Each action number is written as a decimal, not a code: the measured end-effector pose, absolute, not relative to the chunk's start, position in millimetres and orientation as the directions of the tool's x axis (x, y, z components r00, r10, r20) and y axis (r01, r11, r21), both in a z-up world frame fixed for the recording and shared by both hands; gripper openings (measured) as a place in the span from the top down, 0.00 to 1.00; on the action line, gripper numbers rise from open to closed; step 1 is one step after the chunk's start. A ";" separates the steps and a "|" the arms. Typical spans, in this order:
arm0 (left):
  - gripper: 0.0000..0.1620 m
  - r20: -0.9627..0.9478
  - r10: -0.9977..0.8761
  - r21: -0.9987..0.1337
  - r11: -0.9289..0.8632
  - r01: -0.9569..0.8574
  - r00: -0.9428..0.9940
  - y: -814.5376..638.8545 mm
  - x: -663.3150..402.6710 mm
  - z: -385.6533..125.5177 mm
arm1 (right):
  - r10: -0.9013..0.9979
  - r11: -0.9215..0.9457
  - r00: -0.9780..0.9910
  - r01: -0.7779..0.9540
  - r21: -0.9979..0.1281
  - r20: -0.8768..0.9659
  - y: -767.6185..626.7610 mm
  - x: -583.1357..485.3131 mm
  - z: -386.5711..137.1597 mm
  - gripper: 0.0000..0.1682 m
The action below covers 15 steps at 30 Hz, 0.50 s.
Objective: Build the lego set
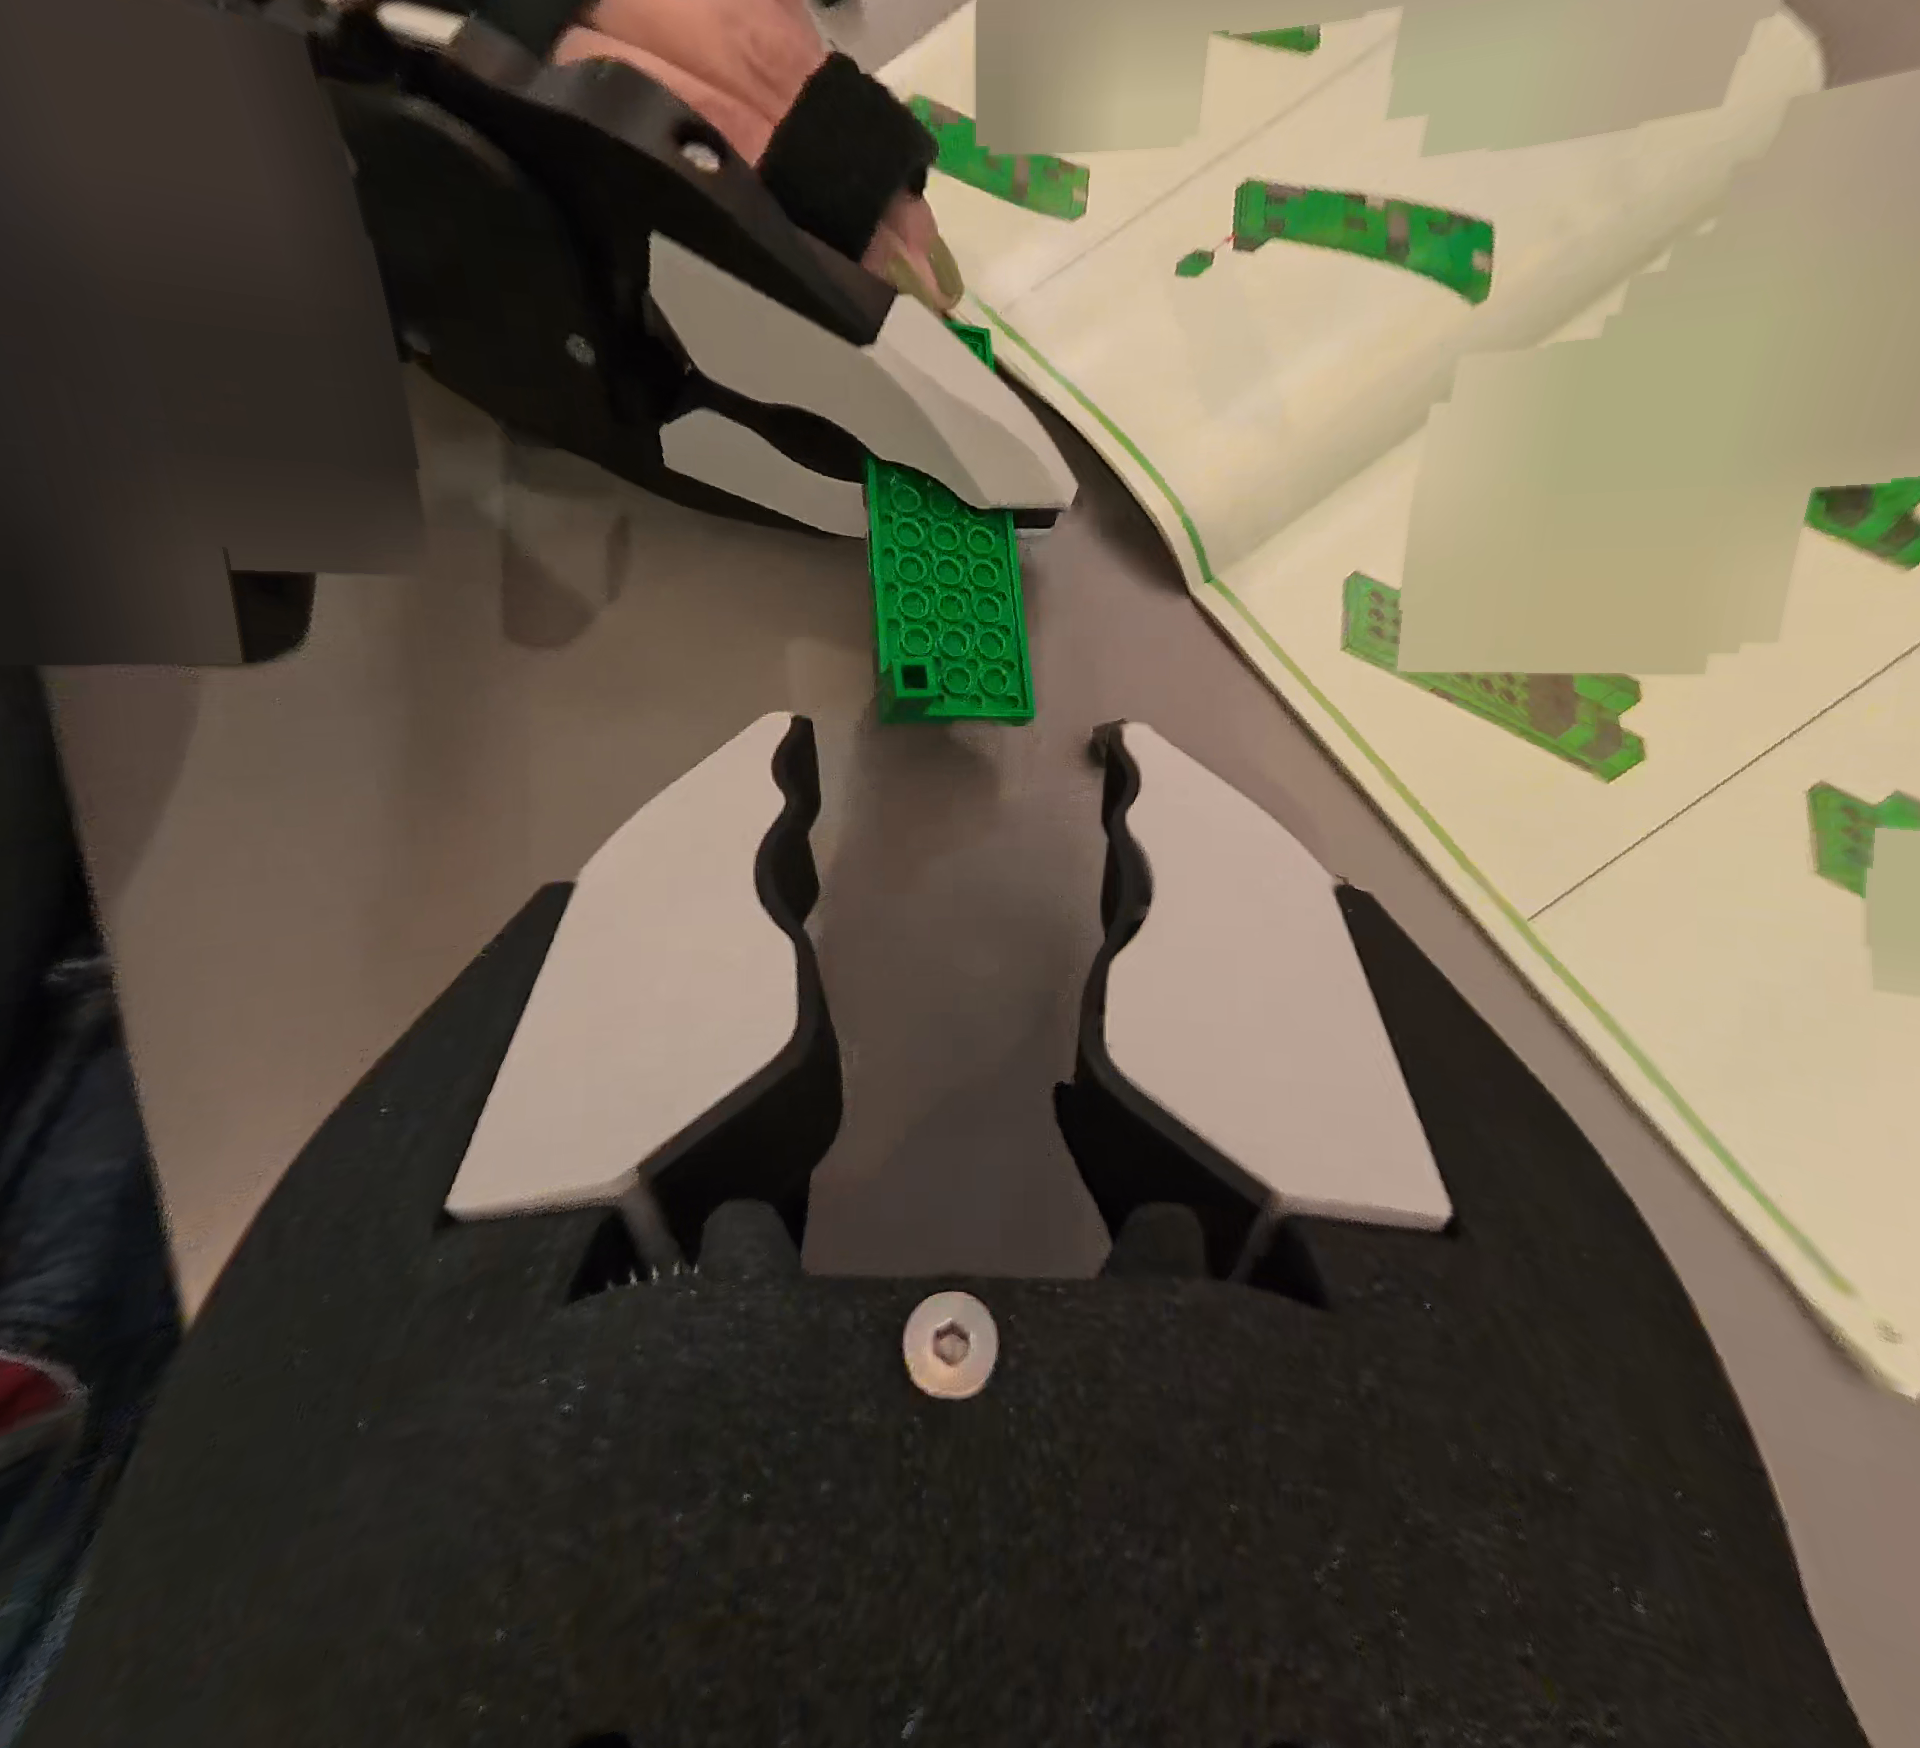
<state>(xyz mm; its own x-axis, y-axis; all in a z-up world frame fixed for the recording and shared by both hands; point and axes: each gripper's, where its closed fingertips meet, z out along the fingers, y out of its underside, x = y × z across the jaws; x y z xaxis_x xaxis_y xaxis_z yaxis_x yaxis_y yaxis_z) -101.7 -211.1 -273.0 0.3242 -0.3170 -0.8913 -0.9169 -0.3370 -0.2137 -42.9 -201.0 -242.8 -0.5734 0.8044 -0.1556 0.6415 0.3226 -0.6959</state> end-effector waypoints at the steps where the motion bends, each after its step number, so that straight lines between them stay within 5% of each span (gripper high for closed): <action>1: 0.96 -0.890 -0.315 -0.220 -0.338 -0.915 0.330 -211.1 -102.1 -272.7 | 0.799 0.360 -0.593 0.610 -0.706 -0.105 -200.3 -41.9 -242.2 0.69; 9: 0.96 -0.877 -0.277 -0.306 -0.308 -0.901 0.393 -211.1 -99.0 -265.0 | 0.630 0.751 -0.577 0.280 -0.598 0.520 -191.6 -46.8 -237.4 0.78; 15: 0.96 -0.861 -0.260 -0.362 -0.288 -0.887 0.436 -211.5 -98.4 -261.4 | 0.504 0.854 -0.501 0.169 -0.491 0.704 -196.0 -45.6 -249.6 0.81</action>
